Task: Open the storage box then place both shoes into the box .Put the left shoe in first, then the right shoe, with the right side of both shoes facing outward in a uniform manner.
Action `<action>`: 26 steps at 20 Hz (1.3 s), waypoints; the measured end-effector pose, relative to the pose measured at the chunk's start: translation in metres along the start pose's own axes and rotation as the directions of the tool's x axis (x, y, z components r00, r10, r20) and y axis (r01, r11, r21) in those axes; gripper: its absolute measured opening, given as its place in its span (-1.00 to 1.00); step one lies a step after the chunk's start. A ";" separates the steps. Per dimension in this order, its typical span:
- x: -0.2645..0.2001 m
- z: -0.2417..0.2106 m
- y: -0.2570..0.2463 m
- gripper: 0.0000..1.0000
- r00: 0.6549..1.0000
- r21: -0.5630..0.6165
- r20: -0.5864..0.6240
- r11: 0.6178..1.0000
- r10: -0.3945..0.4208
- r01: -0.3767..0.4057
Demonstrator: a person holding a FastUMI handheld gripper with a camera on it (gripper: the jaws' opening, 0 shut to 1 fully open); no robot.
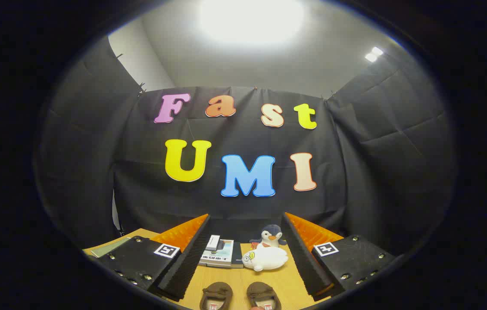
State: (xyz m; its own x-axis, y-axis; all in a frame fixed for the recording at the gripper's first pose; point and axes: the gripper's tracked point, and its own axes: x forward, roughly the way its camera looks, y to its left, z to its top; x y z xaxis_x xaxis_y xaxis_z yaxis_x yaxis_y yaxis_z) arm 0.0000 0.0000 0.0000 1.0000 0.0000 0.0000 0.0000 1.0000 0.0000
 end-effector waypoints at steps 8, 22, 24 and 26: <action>0.002 0.009 0.002 0.95 1.000 -0.007 0.019 1.000 0.008 -0.008; -0.005 -0.007 0.015 0.95 0.998 0.076 -0.005 0.995 0.063 -0.062; -0.007 -0.015 0.026 0.95 0.996 0.093 -0.018 0.992 0.092 -0.090; -0.011 -0.028 0.041 0.95 0.991 0.132 -0.045 0.984 0.126 -0.119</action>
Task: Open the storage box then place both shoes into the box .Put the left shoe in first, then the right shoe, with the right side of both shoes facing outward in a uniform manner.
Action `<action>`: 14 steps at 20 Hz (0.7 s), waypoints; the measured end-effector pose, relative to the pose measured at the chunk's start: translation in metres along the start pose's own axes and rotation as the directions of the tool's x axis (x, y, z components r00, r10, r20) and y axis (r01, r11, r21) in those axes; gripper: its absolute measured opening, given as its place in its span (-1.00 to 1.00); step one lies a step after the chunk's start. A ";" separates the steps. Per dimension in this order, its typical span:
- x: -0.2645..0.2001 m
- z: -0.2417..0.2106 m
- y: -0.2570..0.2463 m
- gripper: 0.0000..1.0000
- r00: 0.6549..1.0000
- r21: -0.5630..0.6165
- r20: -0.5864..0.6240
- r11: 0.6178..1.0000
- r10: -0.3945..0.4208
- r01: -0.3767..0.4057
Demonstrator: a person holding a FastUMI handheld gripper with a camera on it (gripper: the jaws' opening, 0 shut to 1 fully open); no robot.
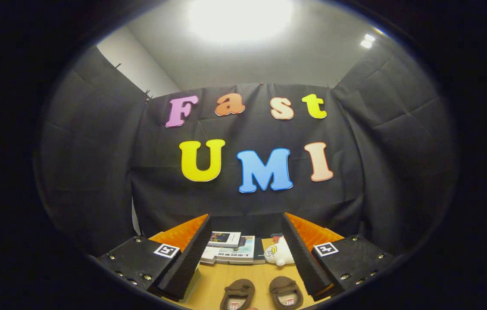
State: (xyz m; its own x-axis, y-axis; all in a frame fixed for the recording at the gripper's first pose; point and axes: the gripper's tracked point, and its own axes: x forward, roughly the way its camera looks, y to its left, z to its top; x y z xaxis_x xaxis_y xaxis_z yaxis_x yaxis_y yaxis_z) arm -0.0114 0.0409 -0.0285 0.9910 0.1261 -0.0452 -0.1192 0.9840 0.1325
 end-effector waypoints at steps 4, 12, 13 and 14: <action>-0.001 -0.030 0.023 0.95 0.996 0.071 -0.075 0.996 0.052 -0.047; 0.001 -0.091 0.065 0.95 0.962 0.258 -0.225 0.962 0.155 -0.095; 0.003 -0.100 0.070 0.95 0.954 0.282 -0.248 0.955 0.169 -0.096; 0.003 -0.109 0.072 0.96 0.946 0.304 -0.269 0.948 0.179 -0.093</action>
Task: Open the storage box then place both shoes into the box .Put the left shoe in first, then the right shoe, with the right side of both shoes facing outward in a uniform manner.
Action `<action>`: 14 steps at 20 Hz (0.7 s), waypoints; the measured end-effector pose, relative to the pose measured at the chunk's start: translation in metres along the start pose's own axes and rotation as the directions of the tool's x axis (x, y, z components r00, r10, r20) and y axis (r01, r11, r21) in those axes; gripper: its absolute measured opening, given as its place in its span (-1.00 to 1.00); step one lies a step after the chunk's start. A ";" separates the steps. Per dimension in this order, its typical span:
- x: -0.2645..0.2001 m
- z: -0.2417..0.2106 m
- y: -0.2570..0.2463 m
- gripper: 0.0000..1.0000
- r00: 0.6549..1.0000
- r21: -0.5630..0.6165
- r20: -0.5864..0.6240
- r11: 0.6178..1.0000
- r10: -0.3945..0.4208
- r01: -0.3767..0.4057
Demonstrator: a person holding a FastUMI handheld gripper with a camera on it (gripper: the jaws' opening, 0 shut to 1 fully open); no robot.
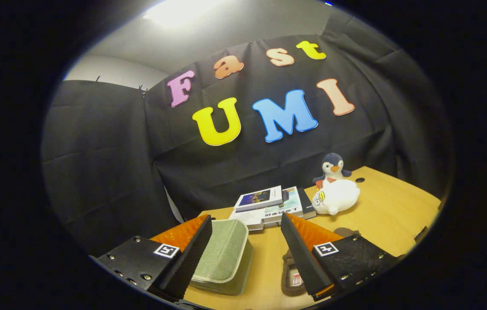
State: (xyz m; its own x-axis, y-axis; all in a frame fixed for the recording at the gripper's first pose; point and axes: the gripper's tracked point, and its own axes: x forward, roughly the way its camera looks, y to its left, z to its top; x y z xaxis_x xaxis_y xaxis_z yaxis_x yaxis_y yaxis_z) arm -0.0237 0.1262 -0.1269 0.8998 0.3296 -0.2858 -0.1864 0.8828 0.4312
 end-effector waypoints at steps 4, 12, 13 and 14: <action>0.013 -0.030 -0.001 0.96 0.996 0.102 -0.091 0.995 0.017 -0.008; 0.030 -0.092 0.009 0.92 0.950 0.390 -0.278 0.920 0.141 -0.023; 0.031 -0.097 0.009 0.92 0.944 0.411 -0.293 0.911 0.151 -0.018; 0.033 -0.103 0.012 0.92 0.938 0.432 -0.306 0.902 0.164 -0.017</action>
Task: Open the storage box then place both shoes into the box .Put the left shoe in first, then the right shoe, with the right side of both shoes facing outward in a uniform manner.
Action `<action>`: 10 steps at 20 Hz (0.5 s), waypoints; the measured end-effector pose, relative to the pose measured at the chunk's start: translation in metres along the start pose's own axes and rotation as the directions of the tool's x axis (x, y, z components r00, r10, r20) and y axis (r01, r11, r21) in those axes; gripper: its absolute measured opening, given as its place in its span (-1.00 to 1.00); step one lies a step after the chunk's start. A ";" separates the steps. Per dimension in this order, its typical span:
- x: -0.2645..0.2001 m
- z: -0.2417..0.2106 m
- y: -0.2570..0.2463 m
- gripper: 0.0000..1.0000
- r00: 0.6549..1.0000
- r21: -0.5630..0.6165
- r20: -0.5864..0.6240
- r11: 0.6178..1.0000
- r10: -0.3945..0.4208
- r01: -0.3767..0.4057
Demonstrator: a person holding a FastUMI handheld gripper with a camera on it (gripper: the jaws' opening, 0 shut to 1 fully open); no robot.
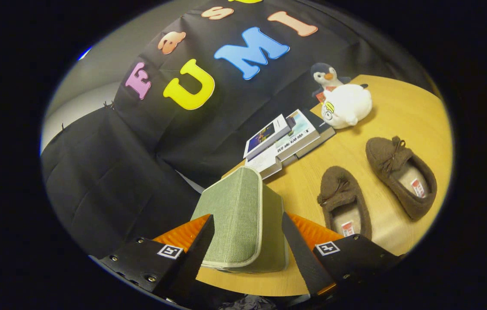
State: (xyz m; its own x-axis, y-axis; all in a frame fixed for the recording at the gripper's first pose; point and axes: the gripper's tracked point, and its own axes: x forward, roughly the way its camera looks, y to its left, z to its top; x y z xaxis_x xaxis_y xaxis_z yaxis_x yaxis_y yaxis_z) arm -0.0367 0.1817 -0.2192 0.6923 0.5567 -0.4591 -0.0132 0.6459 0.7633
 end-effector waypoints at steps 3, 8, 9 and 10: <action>0.008 -0.015 0.001 0.91 0.998 0.083 -0.052 0.996 0.045 -0.041; 0.019 -0.038 0.003 0.91 0.988 0.217 -0.116 0.973 0.103 -0.076; 0.021 -0.041 0.003 0.91 0.986 0.241 -0.122 0.967 0.110 -0.078; 0.023 -0.043 0.003 0.92 0.984 0.262 -0.131 0.962 0.117 -0.080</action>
State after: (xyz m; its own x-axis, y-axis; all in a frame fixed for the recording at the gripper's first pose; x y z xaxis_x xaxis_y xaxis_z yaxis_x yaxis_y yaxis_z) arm -0.0521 0.2186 -0.2469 0.5852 0.6924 -0.4220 0.1208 0.4402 0.8897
